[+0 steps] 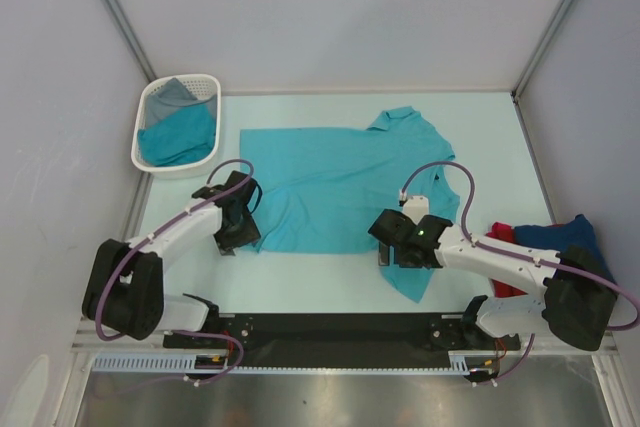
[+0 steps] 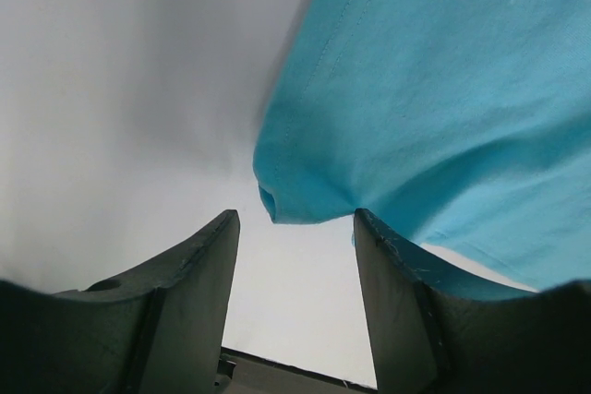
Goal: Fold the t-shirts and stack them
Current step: Grap the side of the flattened tshirt closest away from the robot with both arms
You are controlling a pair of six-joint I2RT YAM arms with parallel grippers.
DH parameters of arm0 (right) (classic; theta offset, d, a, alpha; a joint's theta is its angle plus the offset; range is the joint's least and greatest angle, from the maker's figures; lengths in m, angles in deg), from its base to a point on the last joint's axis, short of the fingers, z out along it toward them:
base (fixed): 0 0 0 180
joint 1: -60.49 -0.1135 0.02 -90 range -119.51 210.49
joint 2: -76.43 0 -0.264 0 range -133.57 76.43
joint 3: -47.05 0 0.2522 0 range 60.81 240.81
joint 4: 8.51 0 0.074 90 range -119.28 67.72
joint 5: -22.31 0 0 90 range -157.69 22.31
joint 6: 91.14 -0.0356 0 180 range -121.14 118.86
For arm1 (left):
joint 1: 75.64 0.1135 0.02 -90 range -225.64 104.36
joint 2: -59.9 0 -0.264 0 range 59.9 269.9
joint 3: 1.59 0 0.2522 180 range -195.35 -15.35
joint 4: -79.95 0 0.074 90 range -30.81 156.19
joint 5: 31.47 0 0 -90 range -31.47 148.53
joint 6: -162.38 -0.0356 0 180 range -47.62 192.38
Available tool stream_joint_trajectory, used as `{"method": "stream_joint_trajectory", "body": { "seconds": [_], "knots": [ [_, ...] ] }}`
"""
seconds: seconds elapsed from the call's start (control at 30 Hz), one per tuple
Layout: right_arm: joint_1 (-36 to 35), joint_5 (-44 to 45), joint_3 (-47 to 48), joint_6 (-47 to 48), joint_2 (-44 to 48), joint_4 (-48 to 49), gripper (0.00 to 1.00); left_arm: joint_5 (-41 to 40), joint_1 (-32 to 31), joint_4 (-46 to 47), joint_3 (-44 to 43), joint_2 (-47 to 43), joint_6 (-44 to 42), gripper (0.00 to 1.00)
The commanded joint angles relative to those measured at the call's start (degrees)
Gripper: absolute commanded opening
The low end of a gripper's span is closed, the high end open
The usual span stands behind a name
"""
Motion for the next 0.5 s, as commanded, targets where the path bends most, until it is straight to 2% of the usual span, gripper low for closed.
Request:
{"method": "stream_joint_trajectory", "body": {
  "seconds": [0.0,0.47],
  "knots": [
    [0.78,0.05,-0.39,1.3,0.27,1.29,1.0,-0.11,0.45,-0.47,-1.82,-0.11,-0.56,0.59],
    [2.8,-1.71,-0.39,3.85,-1.84,4.45,1.0,-1.86,0.28,-6.01,-4.02,-7.14,-0.12,0.67]
  ]
}}
